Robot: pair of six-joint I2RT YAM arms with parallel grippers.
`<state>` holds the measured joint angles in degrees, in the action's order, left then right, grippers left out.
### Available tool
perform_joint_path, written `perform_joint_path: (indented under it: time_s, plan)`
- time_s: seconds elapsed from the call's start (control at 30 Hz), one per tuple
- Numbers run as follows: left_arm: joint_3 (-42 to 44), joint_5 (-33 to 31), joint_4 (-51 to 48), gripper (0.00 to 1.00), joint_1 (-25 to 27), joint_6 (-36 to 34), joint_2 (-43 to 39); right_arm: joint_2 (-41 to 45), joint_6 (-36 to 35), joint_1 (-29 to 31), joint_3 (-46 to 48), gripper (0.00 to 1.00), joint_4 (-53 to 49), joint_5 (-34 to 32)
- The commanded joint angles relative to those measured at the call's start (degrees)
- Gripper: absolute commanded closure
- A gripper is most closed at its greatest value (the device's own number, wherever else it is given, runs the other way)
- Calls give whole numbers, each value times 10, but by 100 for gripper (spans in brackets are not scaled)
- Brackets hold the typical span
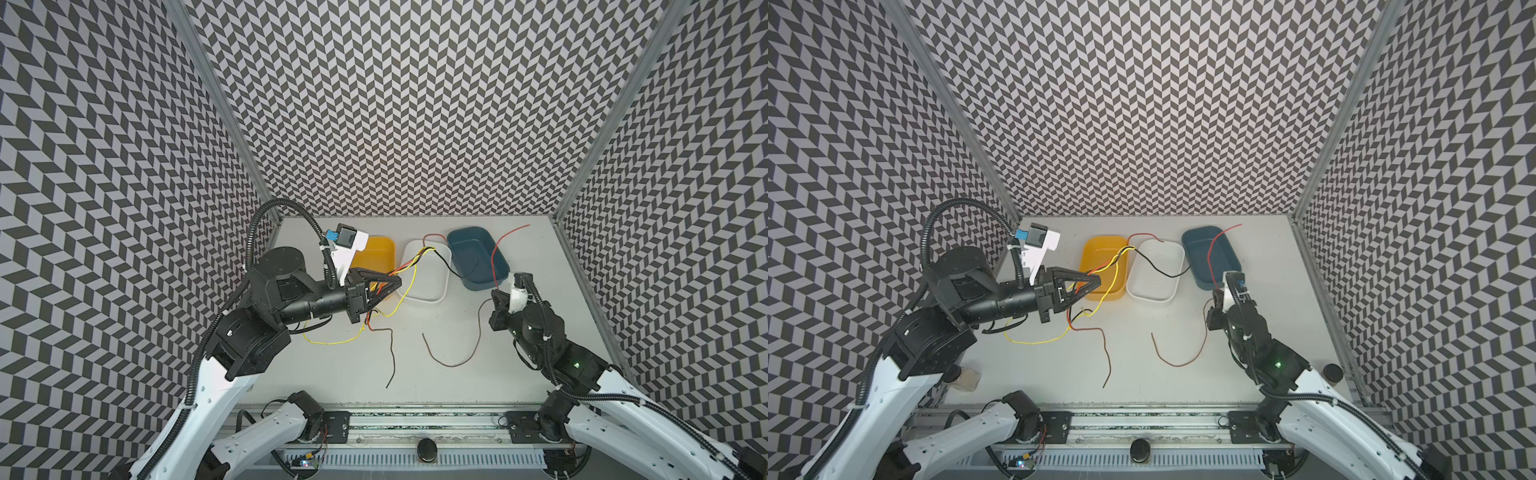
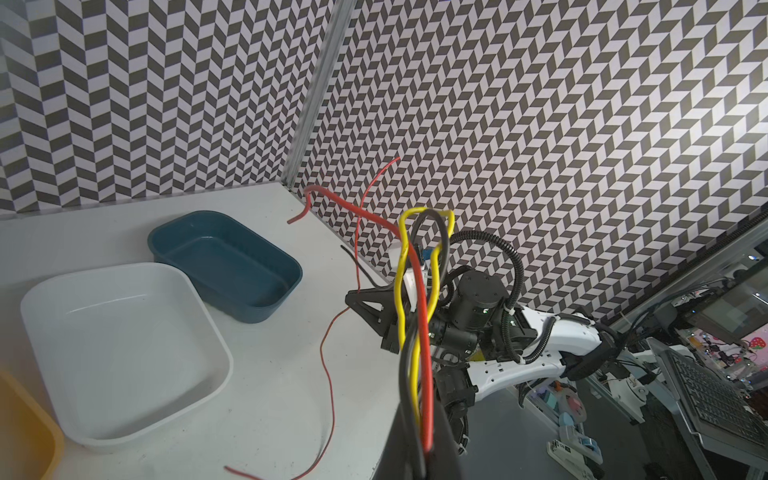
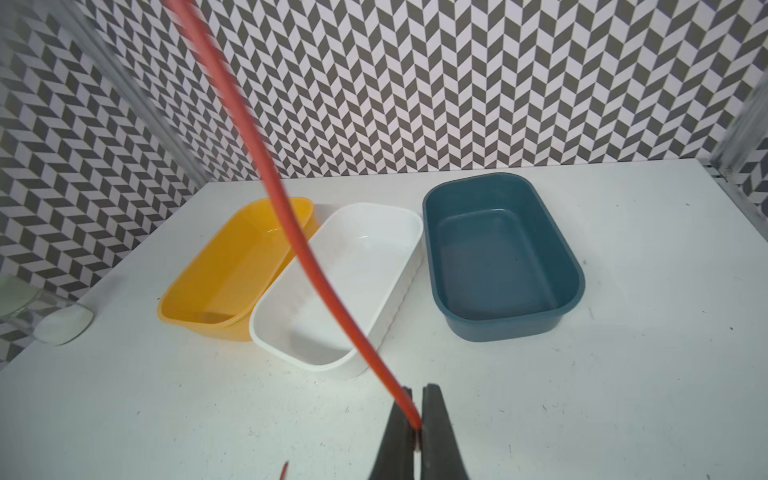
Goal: Untangle the cables
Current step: 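Lift the single red wire high with the right gripper, drawing it free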
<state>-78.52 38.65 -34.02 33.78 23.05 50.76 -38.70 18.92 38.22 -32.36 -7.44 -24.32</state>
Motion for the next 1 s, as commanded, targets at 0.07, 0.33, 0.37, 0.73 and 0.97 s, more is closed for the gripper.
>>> perform_joint_path:
  time_s: [0.07,0.33,0.37,0.73,0.97]
  plan:
    - [6,-77,-50,100,-3,-40,-23,12,-41,-4,-97,100,-54,15]
    - [55,-185,-77,100,-4,-60,-43,-77,-35,-5,-141,100,-143,48]
    - [61,-204,-77,100,-3,-61,-47,-79,-39,-5,-145,100,-135,53]
    - [201,-285,-21,100,-3,-59,-92,-121,-98,-5,-334,100,-171,55]
    - [225,-234,16,100,-3,-44,-90,-157,-127,-5,-426,100,-168,82]
